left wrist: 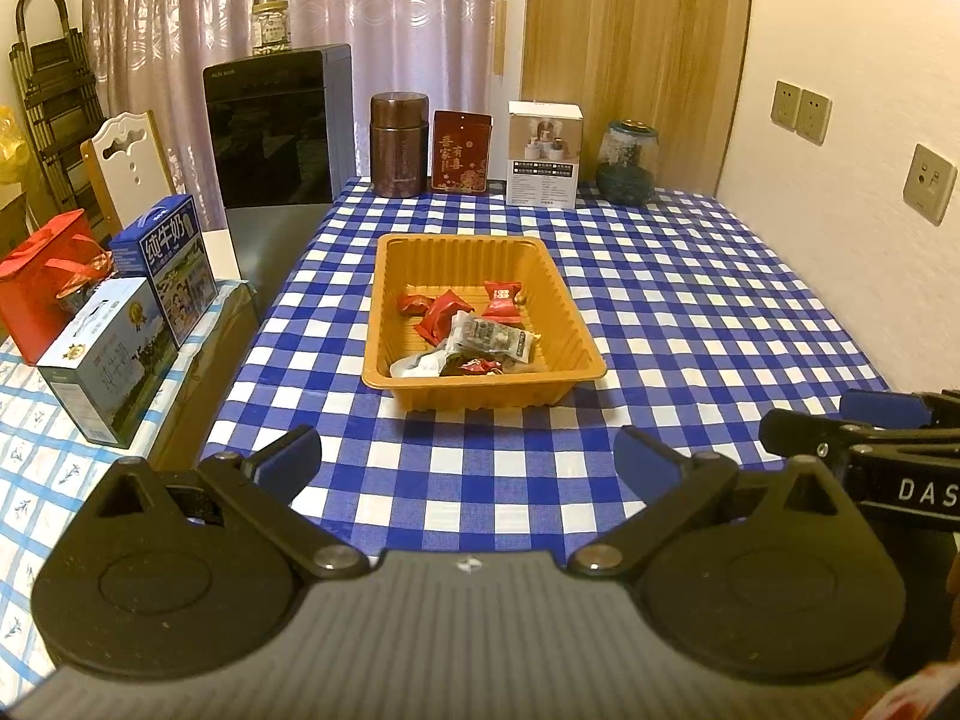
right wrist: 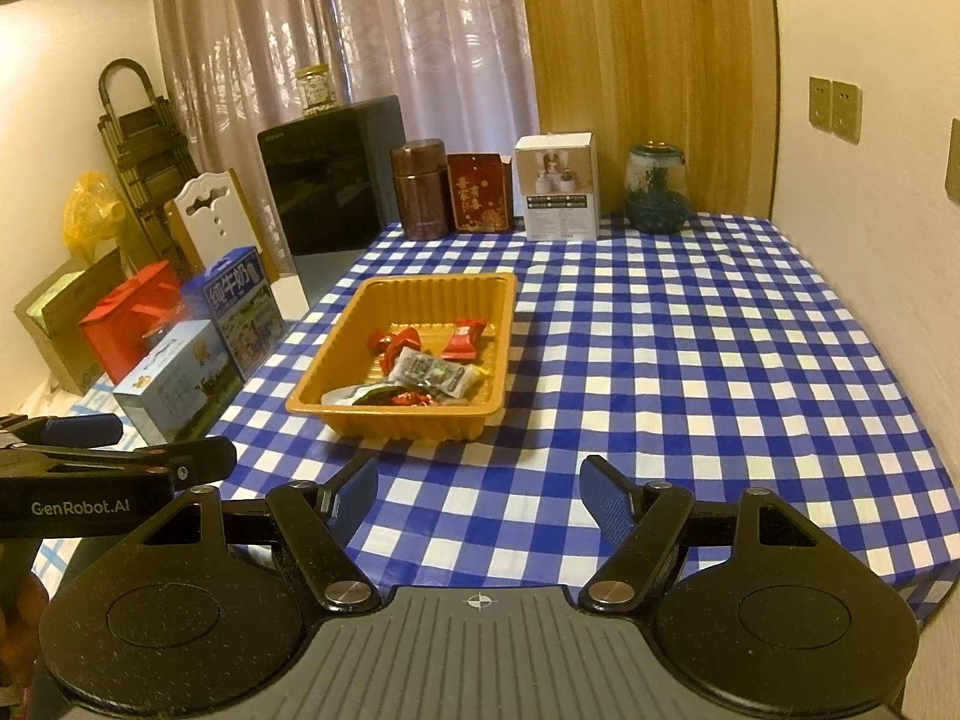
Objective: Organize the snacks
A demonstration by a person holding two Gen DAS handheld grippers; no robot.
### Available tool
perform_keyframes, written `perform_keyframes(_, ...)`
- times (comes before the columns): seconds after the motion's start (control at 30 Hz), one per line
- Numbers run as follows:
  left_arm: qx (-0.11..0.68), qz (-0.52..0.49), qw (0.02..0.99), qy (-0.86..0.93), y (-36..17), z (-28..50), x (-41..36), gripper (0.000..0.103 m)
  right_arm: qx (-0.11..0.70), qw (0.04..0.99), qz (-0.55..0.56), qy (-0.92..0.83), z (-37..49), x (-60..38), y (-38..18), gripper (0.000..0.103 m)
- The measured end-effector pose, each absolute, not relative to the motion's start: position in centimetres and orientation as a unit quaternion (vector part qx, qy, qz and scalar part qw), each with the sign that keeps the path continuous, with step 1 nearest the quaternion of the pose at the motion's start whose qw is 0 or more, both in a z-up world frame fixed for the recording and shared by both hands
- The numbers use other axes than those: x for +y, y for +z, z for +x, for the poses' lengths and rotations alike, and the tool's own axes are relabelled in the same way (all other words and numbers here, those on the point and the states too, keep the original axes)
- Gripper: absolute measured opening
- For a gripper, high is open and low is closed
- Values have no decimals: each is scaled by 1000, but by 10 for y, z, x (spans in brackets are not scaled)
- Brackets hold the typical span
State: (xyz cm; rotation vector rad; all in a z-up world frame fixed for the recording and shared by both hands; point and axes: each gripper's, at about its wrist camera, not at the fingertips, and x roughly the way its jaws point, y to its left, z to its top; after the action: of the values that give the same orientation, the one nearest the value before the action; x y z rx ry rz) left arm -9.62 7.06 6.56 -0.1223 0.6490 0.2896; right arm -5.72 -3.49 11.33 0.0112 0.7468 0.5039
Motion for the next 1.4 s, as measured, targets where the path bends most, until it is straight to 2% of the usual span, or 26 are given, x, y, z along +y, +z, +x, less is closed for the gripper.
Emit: perform_keyframes(1.4,315,-59,936,142,65,-97,72,103,363,900,8,241,-56,-37,111,74)
